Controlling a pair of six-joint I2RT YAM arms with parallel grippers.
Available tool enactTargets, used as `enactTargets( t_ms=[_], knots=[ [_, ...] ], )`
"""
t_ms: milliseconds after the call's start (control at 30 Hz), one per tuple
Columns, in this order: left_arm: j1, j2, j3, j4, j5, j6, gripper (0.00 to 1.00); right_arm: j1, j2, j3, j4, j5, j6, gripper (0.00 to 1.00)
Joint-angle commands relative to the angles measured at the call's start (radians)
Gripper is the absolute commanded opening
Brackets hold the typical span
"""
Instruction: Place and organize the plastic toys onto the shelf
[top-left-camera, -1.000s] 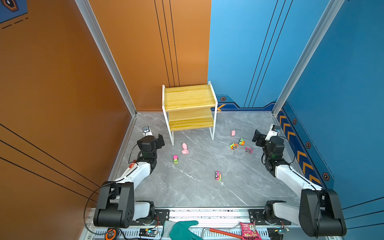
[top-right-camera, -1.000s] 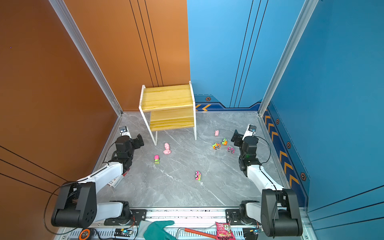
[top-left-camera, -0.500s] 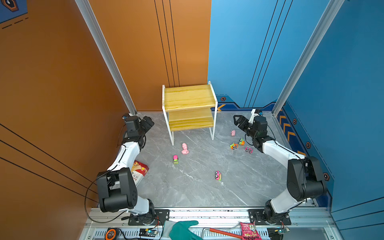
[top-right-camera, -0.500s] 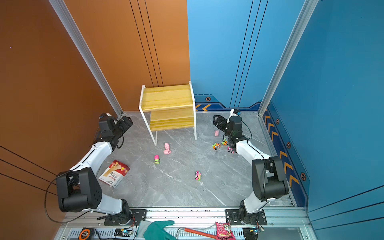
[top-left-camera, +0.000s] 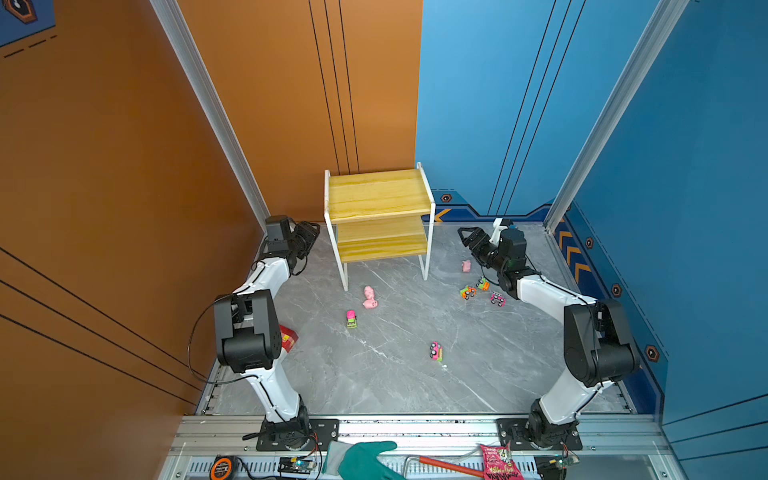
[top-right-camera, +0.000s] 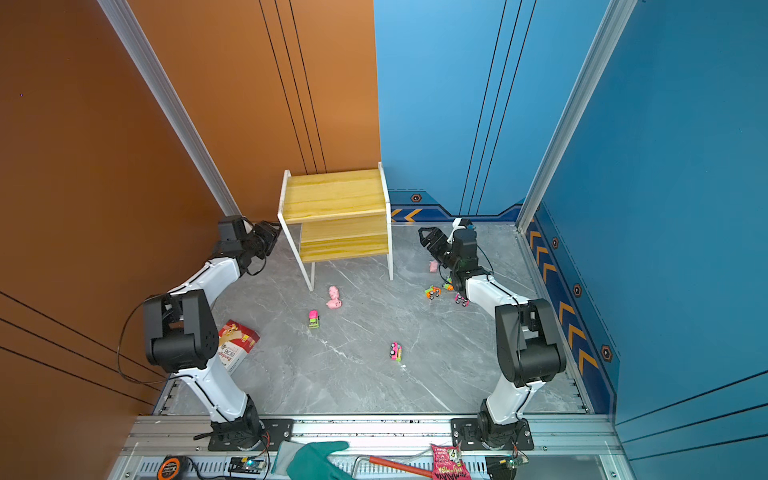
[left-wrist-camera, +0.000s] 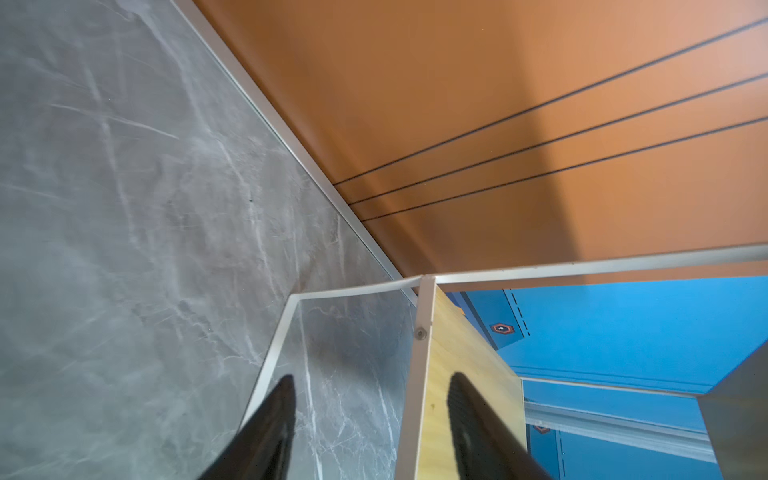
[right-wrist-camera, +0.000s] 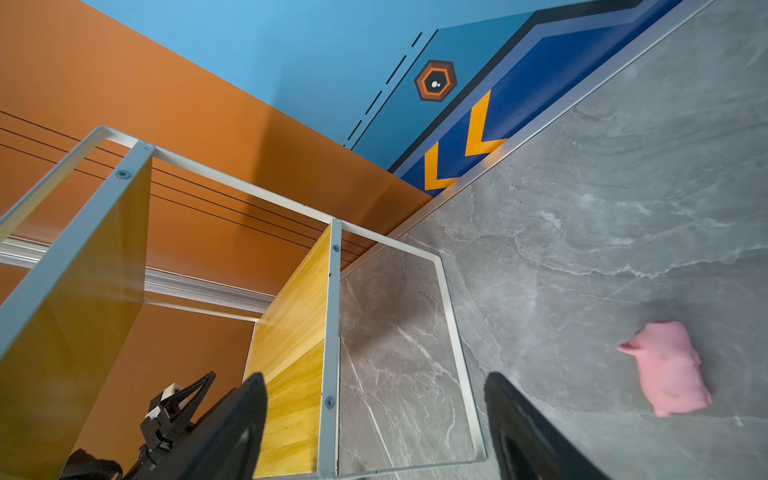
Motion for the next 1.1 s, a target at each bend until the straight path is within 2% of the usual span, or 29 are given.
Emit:
enactTargets(
  t_ms=[0, 167, 367, 700, 1067],
  knots=[
    [-0.026, 0.052, 0.06, 0.041, 0.049, -0.038, 0.48, 0.002, -0.046, -0.029, -0.024, -0.019, -0.014, 0.82],
    [-0.05, 0.123, 0.111, 0.076, 0.066, -0.068, 0.35, 0.002, -0.093, -0.074, -0.07, -0.013, -0.055, 0.81],
    [-0.084, 0.185, 0.177, 0.08, 0.09, -0.065, 0.24, 0.003, -0.158, -0.119, -0.181, 0.016, -0.16, 0.81],
    [-0.185, 0.301, 0.325, 0.1, 0.132, -0.071, 0.2, 0.001, -0.26, -0.178, -0.304, 0.08, -0.275, 0.81],
    [-0.226, 0.343, 0.398, 0.098, 0.149, -0.073, 0.19, -0.013, -0.299, -0.204, -0.345, 0.12, -0.324, 0.81]
  ],
)
